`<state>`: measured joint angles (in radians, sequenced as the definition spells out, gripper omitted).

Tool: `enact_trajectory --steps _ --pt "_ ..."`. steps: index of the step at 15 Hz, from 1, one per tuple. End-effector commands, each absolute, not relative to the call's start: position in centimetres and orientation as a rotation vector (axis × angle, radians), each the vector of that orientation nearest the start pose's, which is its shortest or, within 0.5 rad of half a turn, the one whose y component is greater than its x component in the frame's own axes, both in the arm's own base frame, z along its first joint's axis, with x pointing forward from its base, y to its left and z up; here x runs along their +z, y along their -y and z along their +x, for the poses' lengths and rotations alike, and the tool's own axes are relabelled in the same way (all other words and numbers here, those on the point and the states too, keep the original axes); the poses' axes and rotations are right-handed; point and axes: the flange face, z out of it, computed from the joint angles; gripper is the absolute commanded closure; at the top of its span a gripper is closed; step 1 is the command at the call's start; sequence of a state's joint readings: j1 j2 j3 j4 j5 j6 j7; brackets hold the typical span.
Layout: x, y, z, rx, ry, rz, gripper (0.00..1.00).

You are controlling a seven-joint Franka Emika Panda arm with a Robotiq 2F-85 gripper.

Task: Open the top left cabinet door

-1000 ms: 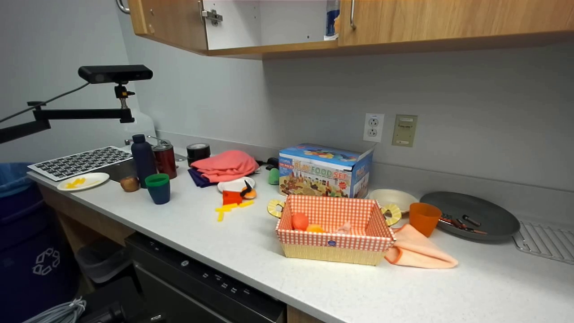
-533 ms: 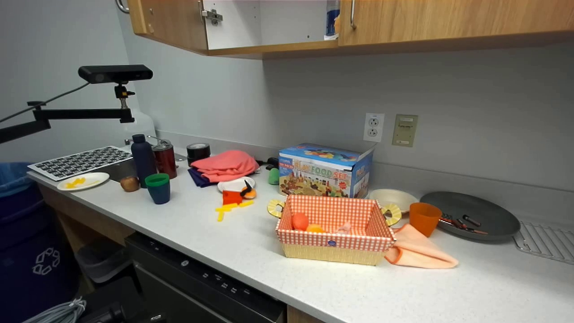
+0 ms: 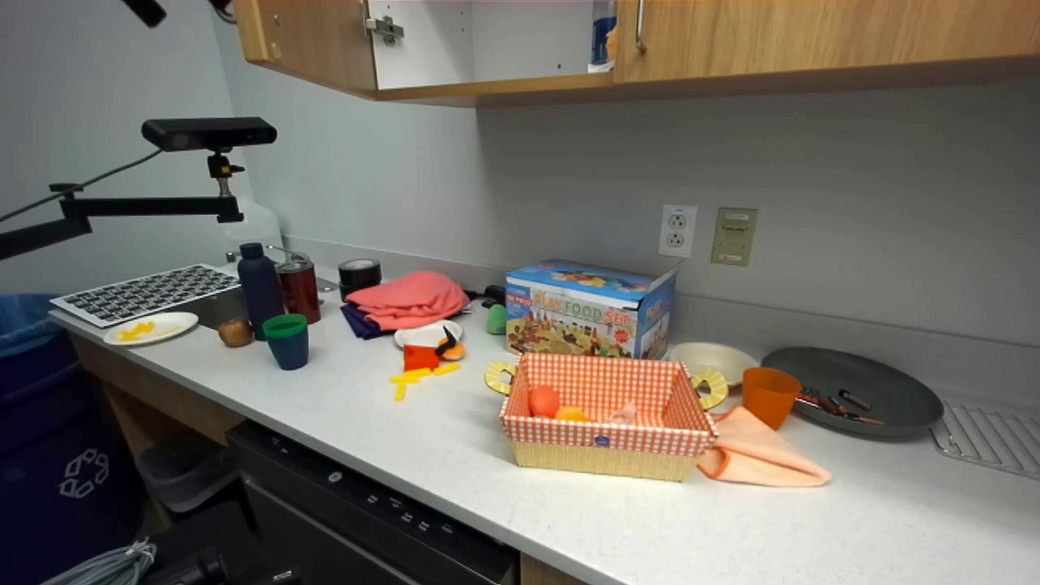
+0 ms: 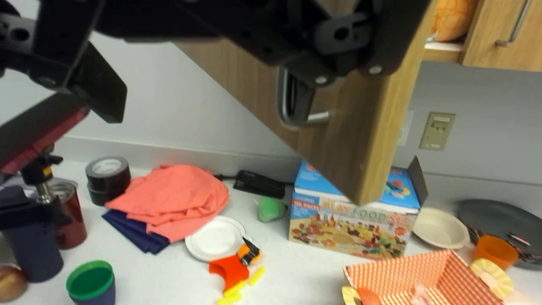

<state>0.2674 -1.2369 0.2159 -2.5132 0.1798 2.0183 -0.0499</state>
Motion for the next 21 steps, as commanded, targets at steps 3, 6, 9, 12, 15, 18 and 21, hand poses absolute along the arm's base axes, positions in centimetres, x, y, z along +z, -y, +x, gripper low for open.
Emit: enact_trajectory --steps 3,6,9,12,15,18,21 --pt "64.3 -16.3 16.6 -0.861 0.507 -3.111 0.0" --pt "62.9 -16.6 16.1 -0.623 0.449 -3.247 0.0" --pt "61.9 -16.5 15.5 -0.321 0.433 -3.296 0.0" --pt "61.0 -16.2 15.1 -0.316 0.464 -3.294 0.0" --pt "60.9 -16.3 15.5 -0.259 0.468 -3.3 0.0" --pt "60.9 -16.4 15.6 -0.25 0.47 -3.301 0.0" --pt "60.8 -16.3 15.6 -0.216 0.428 -3.311 0.0"
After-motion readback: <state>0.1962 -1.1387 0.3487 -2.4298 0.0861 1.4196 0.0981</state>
